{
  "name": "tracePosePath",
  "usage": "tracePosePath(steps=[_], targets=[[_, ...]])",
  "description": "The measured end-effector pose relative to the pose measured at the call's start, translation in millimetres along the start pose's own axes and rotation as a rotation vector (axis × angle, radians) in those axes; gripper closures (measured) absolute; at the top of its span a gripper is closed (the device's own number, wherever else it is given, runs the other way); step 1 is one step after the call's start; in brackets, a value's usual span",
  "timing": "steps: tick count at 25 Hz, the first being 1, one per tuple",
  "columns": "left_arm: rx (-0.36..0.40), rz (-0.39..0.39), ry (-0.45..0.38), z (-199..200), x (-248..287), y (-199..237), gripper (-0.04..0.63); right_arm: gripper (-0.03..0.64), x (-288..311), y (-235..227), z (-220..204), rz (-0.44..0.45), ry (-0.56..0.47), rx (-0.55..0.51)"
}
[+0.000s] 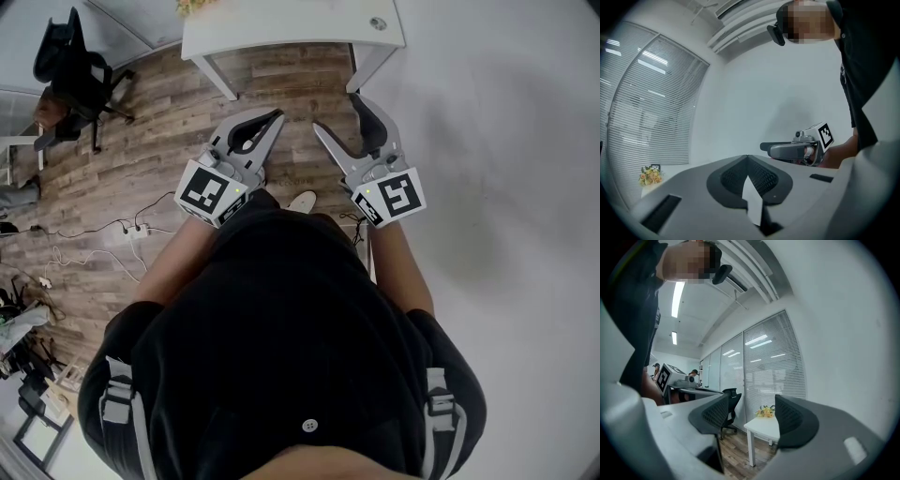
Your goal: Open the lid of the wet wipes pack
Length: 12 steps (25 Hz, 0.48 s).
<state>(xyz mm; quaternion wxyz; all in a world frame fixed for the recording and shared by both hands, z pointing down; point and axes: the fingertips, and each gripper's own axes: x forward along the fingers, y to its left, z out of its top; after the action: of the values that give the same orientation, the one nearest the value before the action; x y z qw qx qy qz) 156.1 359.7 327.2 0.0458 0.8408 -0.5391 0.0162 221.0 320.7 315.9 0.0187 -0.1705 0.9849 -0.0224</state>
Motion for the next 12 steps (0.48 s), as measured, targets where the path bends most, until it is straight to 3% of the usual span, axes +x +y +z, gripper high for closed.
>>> tracePosePath(steps=[5, 12], targets=[[-0.005, -0.007, -0.002, -0.3, -1.8, 11.1, 0.588, 0.27, 10.5, 0.2, -0.1, -0.002, 0.012, 0.0], [0.0, -0.034, 0.006, 6.4, 9.8, 37.3, 0.588, 0.27, 32.4, -9.0, 4.6, -0.021, 0.018, 0.0]])
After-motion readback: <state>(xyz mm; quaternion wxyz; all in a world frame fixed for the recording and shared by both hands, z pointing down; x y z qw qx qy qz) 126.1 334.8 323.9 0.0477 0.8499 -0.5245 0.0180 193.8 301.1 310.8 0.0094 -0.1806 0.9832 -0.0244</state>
